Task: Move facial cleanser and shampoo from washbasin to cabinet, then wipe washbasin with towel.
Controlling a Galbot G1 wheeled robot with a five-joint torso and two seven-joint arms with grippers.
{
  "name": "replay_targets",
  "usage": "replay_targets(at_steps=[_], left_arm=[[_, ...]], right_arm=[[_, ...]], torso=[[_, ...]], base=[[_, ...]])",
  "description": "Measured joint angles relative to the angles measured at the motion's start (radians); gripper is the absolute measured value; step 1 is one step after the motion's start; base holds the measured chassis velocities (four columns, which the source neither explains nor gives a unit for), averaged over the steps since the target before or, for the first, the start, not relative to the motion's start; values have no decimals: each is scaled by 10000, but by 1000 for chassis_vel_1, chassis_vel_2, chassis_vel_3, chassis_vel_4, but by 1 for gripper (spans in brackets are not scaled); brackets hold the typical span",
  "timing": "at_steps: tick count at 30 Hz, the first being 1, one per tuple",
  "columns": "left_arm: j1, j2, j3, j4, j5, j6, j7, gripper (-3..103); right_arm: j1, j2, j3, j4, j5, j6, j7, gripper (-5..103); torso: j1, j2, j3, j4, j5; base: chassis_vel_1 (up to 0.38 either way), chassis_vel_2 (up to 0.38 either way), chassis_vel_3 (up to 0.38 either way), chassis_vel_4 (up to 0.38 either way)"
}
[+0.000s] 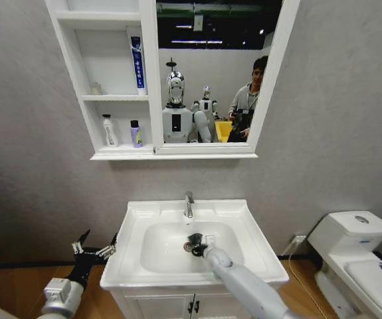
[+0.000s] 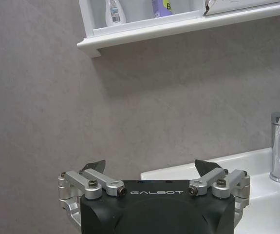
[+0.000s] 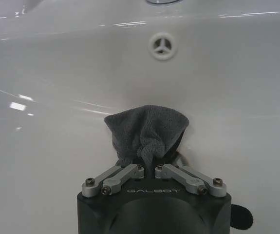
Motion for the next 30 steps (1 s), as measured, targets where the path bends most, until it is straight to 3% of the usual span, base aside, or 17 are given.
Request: replay_targets(at_steps=[4,8,11,16,20,23,26,30], left_arm=[[0,0,0,0,0,0,0,100],[0,0,0,0,0,0,0,100],[0,0,0,0,0,0,0,100],[0,0,0,0,0,0,-1,100],[0,0,0,0,-1,0,0,100],[0,0,1,0,-1,0,0,100],[0,0,0,0,0,0,0,100],[0,0,0,0,0,0,0,100]], right_arm=[[48,683,-76,-163,142,101,-36,4],[-181,724,-36,155,162,128,129,4],[-480,525,136,565,93,130,418,4],[-994,-586,805,956,-787,262,946,4],[-984,-722,927,935,-908,294,876,4],[-705,-467,841,731,-357,299,613,4],[-393,105,626,998,1139,339,591,4],[-444,159,585,1214,1374,235,852,4]], torso=[[0,-2,1,7,9],[2,-3,2,8,6],[2,-3,2,12,12],[1,-2,1,8,7],[0,-2,0,3,4],[0,-2,1,-3,-4],[3,-4,3,12,8],[2,-3,1,13,6]], base=[[0,0,0,0],[0,0,0,0],[0,0,0,0],[0,0,0,0],[0,0,0,0],[0,0,0,0],[0,0,0,0],[0,0,0,0]])
